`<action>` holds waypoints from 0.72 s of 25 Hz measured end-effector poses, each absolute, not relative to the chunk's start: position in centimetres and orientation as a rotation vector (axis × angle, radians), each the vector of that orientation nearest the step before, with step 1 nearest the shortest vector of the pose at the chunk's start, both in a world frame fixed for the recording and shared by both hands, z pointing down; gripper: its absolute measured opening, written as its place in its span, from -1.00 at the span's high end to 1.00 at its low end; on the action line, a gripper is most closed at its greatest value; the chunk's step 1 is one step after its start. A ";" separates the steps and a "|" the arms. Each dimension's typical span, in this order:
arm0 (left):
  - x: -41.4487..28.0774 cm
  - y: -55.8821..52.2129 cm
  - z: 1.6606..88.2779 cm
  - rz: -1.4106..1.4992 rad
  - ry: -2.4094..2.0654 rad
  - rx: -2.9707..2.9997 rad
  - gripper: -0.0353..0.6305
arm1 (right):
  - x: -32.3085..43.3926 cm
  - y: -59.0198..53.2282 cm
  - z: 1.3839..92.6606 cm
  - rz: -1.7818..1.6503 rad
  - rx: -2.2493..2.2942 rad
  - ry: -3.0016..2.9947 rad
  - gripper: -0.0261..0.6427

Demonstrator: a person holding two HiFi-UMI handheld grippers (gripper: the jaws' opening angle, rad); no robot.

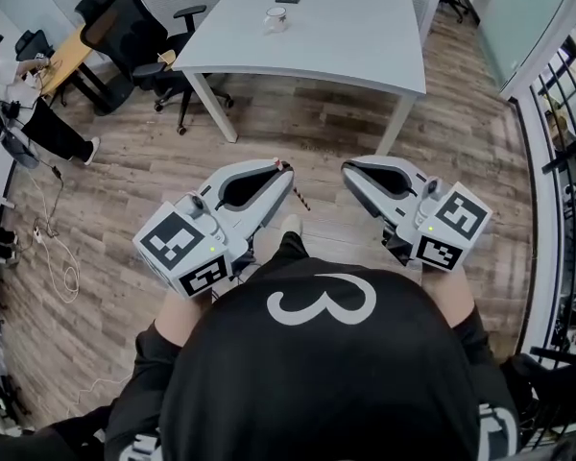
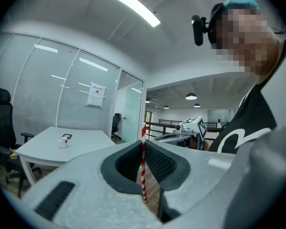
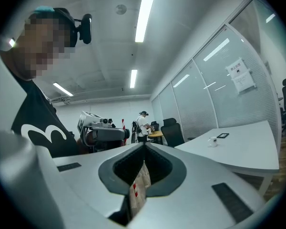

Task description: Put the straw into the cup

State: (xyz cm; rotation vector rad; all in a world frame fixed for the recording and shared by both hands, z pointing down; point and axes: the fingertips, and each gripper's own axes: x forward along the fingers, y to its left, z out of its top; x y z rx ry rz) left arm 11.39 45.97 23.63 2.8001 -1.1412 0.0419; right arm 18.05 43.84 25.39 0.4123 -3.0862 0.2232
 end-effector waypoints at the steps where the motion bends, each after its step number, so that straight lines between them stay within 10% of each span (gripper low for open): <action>1: 11.0 45.5 23.7 0.035 -1.144 2.796 0.81 | 17.7 43.4 25.6 0.225 0.411 -3.082 0.88; 18: 1.2 27.5 27.2 0.073 -1.107 2.691 0.81 | 9.8 25.3 29.5 0.448 0.492 -2.996 0.88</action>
